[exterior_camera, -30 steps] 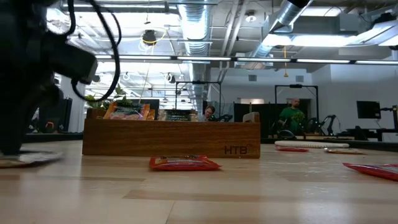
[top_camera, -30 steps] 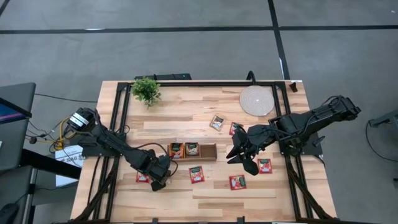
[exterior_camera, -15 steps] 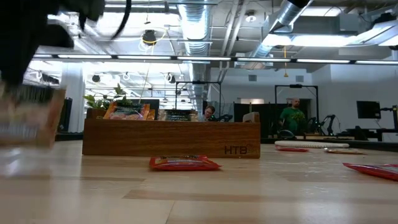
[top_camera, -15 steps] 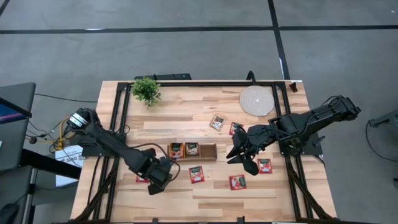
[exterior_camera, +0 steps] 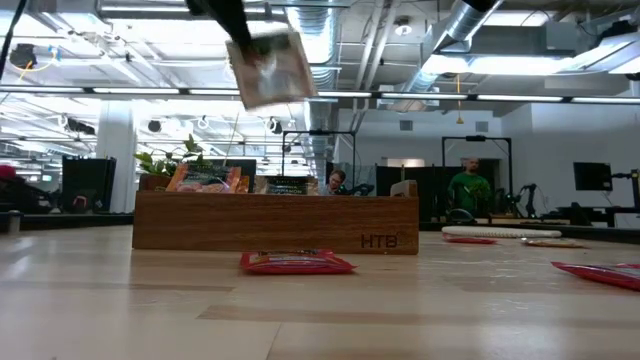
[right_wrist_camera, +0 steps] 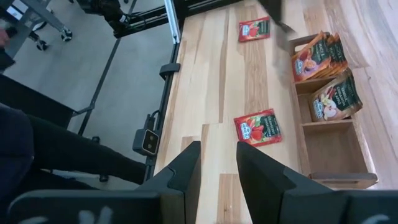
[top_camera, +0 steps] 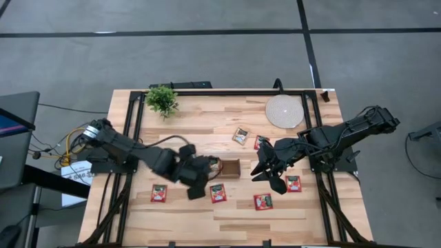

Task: Pick & Place Tea
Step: Put the brown tea bag into the middle section of the wooden organizer

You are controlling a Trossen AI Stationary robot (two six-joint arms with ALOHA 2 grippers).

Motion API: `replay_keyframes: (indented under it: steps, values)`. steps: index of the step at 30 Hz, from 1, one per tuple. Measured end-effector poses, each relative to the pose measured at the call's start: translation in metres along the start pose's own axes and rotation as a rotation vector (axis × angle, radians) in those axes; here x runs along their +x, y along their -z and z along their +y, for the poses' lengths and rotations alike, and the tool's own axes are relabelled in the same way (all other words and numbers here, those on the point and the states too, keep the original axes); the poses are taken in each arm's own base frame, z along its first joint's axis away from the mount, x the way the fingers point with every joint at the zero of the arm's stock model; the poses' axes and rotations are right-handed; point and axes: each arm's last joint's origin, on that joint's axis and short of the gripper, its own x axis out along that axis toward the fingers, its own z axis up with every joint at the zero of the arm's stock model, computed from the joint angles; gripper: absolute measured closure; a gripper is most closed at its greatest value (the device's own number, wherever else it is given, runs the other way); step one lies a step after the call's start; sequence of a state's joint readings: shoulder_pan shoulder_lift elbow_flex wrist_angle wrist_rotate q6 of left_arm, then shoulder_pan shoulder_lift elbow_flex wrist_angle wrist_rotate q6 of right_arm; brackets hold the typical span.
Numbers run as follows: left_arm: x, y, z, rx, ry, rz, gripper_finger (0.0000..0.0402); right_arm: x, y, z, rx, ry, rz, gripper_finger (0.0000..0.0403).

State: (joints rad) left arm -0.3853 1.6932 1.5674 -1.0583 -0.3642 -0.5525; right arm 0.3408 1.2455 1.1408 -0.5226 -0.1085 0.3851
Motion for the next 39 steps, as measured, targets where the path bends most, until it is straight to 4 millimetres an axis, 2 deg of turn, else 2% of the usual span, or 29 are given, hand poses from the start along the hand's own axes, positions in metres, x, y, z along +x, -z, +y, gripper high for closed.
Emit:
replay_keyframes:
  steps: [5, 10, 20, 29, 39]
  values:
    - [0.034, -0.011, 0.013, 0.064, -0.041, 0.078, 0.0401, 0.000, 0.000, 0.000, 0.000, 0.000, 0.000, 0.0306]
    - [0.052, -0.019, 0.021, 0.091, -0.009, 0.109, 0.0401, 0.000, 0.000, 0.000, 0.000, 0.000, 0.001, 0.0306]
    - [0.059, -0.026, 0.038, 0.091, 0.052, 0.150, 0.0401, 0.000, 0.000, 0.000, 0.000, 0.000, 0.000, 0.0306]
    - [0.059, -0.024, 0.042, 0.118, 0.065, 0.193, 0.0401, 0.000, 0.000, 0.000, 0.000, 0.000, 0.000, 0.0306]
    - [0.080, -0.023, 0.036, 0.155, 0.073, 0.232, 0.0401, 0.000, 0.000, 0.000, -0.001, 0.000, 0.000, 0.0306]
